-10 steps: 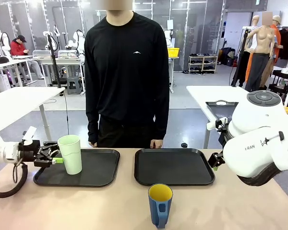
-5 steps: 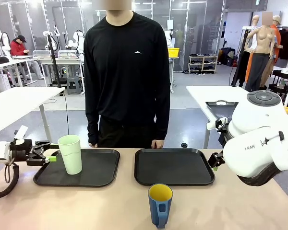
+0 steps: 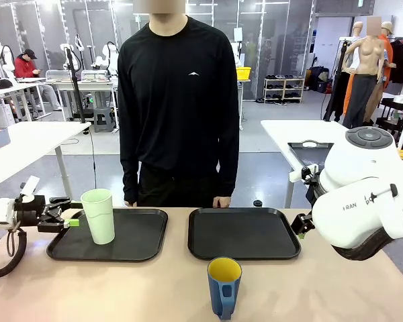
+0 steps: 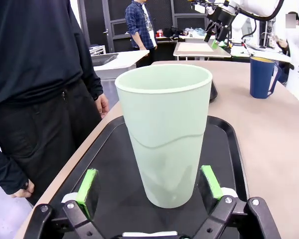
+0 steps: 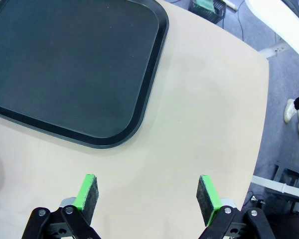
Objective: Sort and store the cups by type.
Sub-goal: Pick up the Handle plastic cup and place it into the empty Flat Tray.
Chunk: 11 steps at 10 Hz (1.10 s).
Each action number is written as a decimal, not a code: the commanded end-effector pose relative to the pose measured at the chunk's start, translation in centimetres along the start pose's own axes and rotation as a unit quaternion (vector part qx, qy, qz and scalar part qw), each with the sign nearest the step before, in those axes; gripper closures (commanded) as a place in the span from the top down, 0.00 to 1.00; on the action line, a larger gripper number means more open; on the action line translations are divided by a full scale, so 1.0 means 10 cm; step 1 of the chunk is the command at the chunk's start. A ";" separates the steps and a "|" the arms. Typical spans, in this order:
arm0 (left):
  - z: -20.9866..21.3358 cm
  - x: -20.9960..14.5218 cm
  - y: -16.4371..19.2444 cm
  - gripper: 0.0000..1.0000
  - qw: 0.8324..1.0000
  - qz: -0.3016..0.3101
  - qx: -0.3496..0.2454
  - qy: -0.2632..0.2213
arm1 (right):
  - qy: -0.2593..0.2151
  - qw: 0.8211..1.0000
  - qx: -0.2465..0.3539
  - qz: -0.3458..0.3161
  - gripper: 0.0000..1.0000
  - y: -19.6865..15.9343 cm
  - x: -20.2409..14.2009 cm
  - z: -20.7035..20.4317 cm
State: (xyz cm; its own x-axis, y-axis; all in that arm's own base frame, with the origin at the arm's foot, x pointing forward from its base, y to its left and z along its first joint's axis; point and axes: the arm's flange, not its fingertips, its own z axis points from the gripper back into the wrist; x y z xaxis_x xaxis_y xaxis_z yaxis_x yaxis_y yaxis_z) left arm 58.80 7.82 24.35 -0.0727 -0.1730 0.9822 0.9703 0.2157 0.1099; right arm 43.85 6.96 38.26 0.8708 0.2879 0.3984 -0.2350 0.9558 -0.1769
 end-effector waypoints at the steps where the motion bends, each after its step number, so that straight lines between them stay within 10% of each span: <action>1: -0.01 0.00 0.02 1.00 1.000 -0.002 -0.001 0.000 | 0.000 1.000 0.000 -0.002 1.00 0.00 0.00 -0.01; 6: 0.04 0.18 -0.10 1.00 1.000 0.011 0.001 0.017 | 0.000 1.000 0.000 -0.002 1.00 0.00 0.00 -0.01; 11: 0.42 0.49 -1.15 1.00 0.999 0.014 0.008 0.043 | 0.000 1.000 0.000 -0.002 1.00 0.00 0.00 -0.01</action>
State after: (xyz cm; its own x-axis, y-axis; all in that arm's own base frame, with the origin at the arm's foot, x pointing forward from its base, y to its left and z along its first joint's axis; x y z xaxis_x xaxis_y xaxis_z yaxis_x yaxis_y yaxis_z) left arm 48.25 8.95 28.19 -0.0267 -0.2135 0.9766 0.9700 0.2308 0.0769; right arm 43.85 6.96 38.24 0.8710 0.2878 0.3981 -0.2351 0.9558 -0.1767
